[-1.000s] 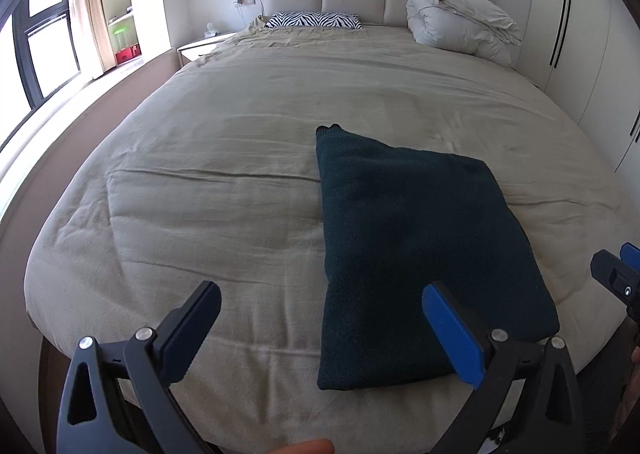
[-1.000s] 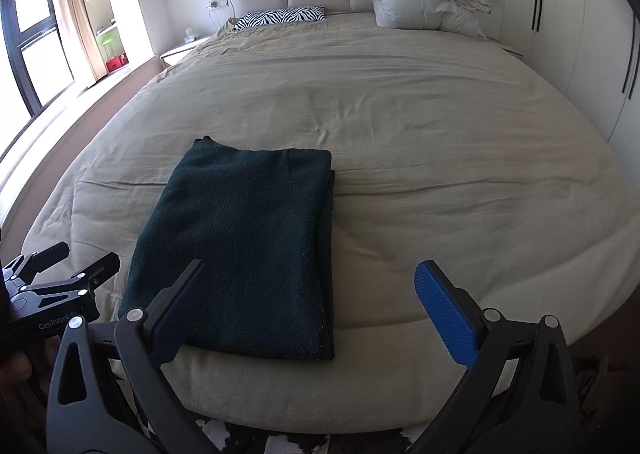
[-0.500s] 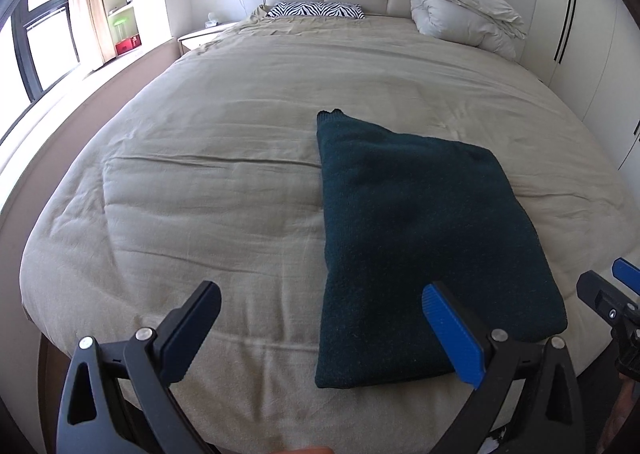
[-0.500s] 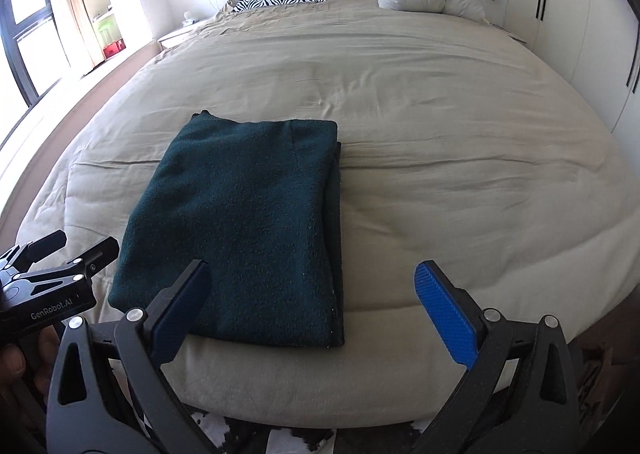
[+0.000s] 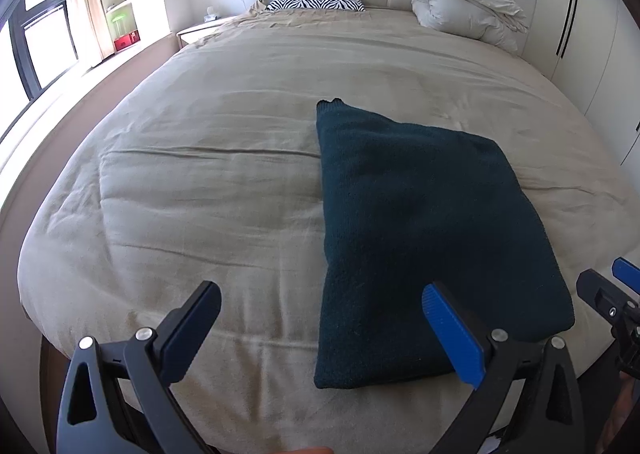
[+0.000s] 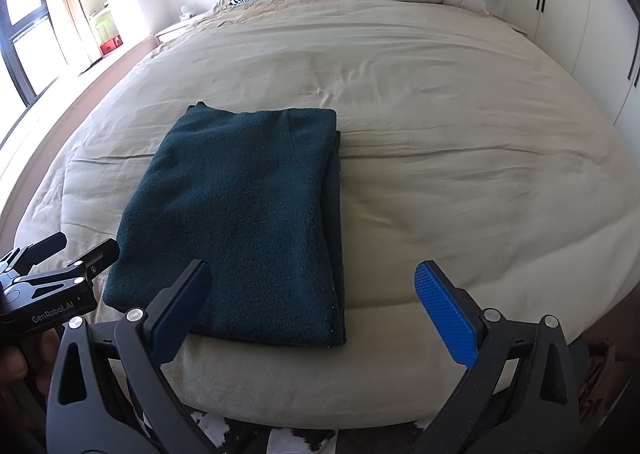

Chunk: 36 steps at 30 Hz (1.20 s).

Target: Fold small clothes

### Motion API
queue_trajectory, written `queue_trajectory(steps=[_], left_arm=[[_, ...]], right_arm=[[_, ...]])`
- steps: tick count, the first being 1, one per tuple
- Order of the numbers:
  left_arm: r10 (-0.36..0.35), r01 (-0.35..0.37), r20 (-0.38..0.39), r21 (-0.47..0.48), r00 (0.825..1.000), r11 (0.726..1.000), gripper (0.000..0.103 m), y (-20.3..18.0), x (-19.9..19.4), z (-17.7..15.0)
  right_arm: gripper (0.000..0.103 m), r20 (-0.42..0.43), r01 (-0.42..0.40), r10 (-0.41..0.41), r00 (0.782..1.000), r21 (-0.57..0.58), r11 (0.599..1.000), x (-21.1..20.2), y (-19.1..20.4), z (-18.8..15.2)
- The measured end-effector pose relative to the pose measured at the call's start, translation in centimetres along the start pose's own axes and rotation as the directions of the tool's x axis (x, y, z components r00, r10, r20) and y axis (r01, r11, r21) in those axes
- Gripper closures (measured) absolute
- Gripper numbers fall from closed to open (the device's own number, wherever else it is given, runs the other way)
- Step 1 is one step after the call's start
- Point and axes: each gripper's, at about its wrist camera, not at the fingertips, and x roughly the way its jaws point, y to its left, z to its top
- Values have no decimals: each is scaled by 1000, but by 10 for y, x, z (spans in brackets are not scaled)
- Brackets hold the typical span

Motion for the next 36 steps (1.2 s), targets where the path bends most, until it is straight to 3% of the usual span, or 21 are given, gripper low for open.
queue_trajectory(steps=[36], left_arm=[[7,-7,-16,1,1000,1000,0,0,4,-4]], right_arm=[[0,-13,1,-1,1000,4,1000,8,5,-4]])
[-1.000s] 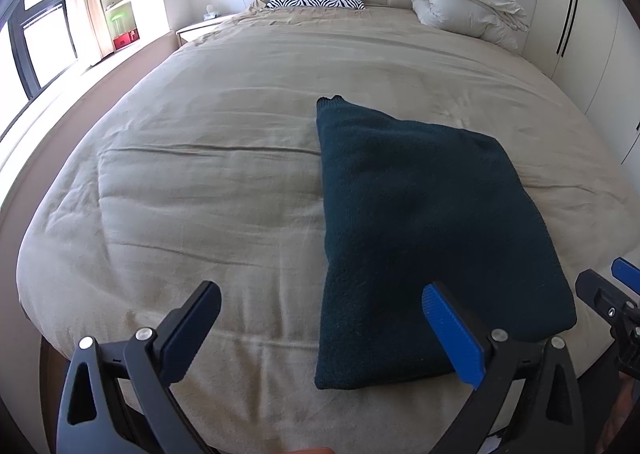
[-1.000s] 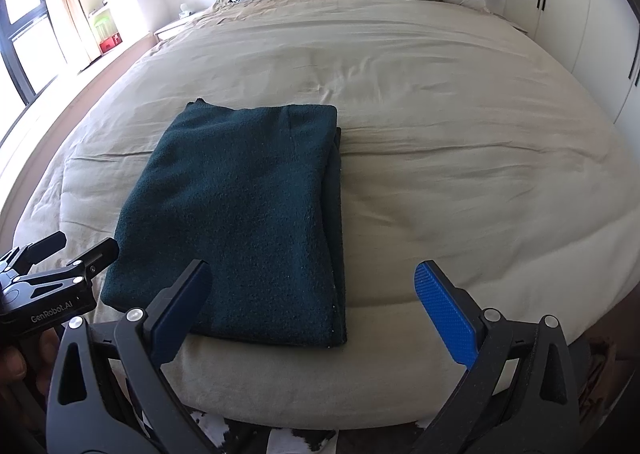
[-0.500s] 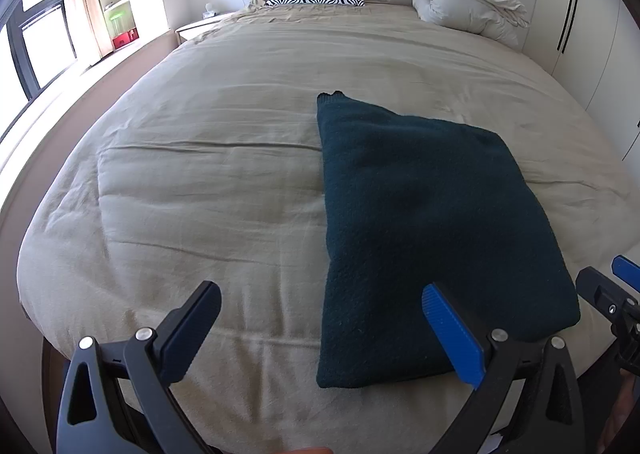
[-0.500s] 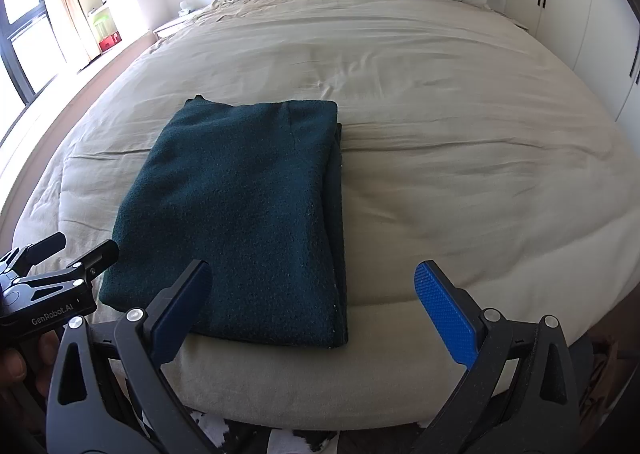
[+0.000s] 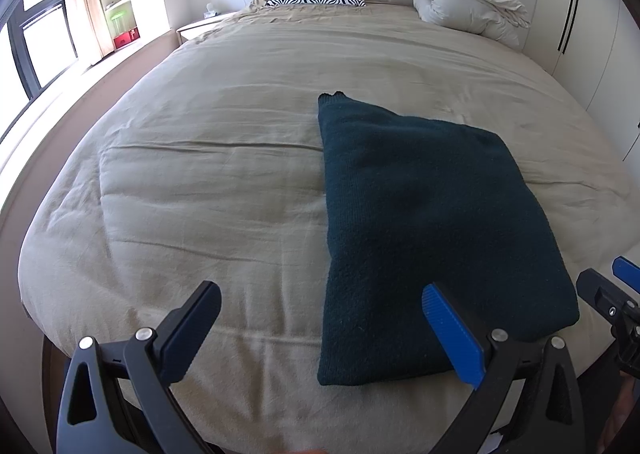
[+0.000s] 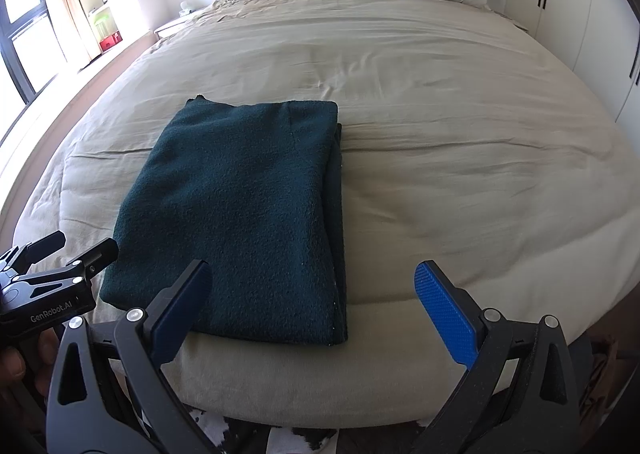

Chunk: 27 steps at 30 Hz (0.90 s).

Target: Fold small clothes

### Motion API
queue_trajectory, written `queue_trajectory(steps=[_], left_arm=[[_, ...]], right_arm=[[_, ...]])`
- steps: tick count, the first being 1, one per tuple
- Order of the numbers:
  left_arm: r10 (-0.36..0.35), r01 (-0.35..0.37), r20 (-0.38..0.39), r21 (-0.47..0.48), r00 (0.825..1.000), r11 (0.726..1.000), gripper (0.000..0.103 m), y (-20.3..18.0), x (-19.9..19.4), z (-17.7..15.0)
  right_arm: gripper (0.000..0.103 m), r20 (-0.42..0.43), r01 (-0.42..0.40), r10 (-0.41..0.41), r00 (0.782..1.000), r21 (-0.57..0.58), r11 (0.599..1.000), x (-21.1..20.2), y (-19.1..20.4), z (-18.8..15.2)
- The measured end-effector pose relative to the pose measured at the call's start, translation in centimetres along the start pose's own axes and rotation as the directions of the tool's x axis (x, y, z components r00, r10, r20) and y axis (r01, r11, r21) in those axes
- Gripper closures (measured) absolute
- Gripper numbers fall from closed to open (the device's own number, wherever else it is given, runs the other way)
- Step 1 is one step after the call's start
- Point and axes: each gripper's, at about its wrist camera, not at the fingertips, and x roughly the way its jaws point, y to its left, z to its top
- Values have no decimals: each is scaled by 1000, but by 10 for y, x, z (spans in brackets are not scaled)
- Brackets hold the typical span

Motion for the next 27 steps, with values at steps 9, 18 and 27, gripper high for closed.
queue_trajectory(steps=[9,18,27], left_arm=[[0,0,-4,-1,1000,1000,0,2,0,-1],[-2,2,-8,-4,1000,1000,0,4,2,-1],[-7,7,-14,-1,1000,1000,0,4,3,-2]], right_arm=[[0,-4,1,-1,1000,0,1000,-1,2,-2],[0,-7,1,-1,1000,1,1000,-1,2,-3],[0,-9,0,0,1000,2,1000,-1,1,-4]])
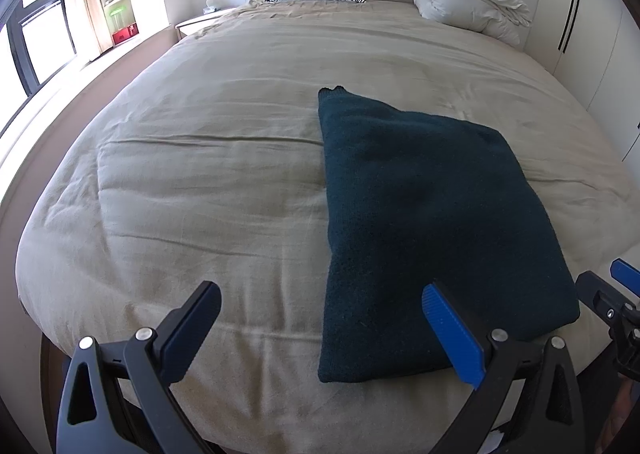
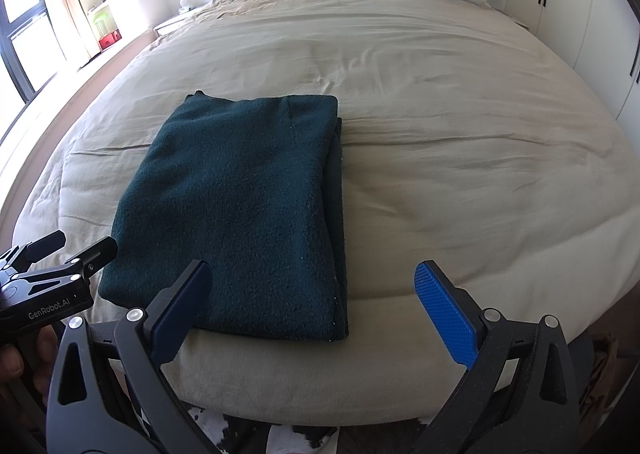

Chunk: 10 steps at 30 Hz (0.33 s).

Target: Fold small clothes

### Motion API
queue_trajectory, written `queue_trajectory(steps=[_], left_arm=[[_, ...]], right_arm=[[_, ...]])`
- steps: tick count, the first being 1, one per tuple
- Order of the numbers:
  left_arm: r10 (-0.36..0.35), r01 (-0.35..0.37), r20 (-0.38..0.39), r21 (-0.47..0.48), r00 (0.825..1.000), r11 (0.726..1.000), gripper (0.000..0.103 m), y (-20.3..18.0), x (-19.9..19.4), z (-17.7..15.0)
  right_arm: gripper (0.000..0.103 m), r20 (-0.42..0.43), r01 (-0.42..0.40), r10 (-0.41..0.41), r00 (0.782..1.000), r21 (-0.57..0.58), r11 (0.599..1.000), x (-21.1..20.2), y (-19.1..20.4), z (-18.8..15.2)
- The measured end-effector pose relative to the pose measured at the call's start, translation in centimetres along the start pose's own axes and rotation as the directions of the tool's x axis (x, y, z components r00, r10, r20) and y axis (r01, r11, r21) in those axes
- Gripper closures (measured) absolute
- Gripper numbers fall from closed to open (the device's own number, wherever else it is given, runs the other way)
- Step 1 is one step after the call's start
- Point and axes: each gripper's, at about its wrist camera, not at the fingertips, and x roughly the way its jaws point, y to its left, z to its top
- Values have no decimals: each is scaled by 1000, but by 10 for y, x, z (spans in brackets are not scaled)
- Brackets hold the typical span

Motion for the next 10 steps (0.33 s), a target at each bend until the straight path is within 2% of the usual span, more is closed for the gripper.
queue_trajectory(steps=[10], left_arm=[[-5,5,1,-2,1000,1000,0,-1,0,0]], right_arm=[[0,-6,-5,5,1000,2,1000,1,-4,-2]])
